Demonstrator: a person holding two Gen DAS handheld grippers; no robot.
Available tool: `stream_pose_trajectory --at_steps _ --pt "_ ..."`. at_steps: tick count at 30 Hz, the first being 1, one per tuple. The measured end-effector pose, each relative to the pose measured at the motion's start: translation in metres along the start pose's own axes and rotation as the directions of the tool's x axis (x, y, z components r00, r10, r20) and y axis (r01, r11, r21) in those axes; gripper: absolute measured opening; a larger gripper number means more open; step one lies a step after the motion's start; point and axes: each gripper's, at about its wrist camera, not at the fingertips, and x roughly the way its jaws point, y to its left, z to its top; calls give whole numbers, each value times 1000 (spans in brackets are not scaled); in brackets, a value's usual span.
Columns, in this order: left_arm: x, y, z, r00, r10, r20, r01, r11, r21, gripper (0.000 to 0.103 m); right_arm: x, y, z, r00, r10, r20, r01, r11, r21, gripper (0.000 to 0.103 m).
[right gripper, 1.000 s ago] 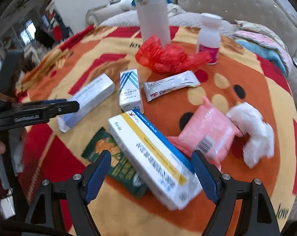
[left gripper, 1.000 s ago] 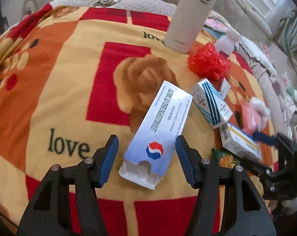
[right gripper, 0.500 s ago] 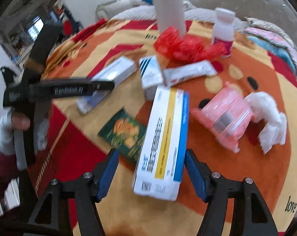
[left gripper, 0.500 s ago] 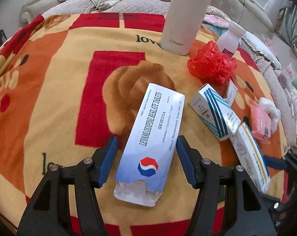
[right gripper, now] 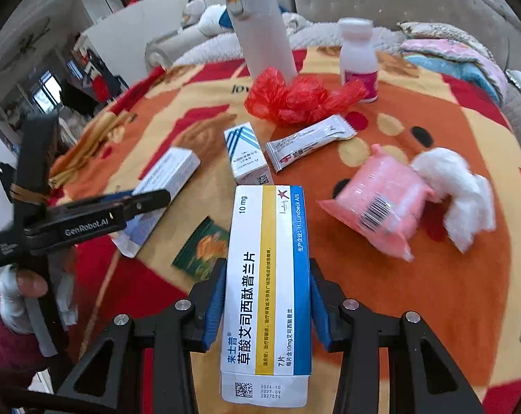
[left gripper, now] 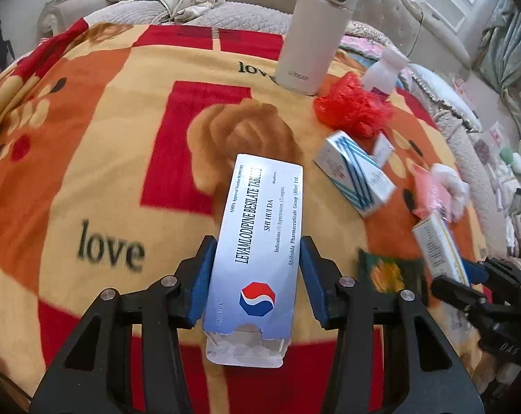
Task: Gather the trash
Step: 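Carry both medicine boxes over the black bin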
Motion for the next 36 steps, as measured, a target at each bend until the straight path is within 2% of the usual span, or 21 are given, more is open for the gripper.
stream_pose_trajectory --at_steps 8,15,27,36 --pt "-42 -32 -26 997 -66 41 65 997 37 46 -49 -9 -40 999 -28 41 27 999 23 42" --pt "-65 -82 -44 990 -128 54 121 987 110 46 -80 -33 -70 996 -64 59 60 995 74 42" --pt "-72 -155 -56 978 -205 36 194 961 199 46 -135 -72 -101 984 -130 124 110 982 151 42" --pt "-61 -211 -60 957 -290 -23 287 927 240 46 -174 -124 -132 967 -204 154 159 951 265 42"
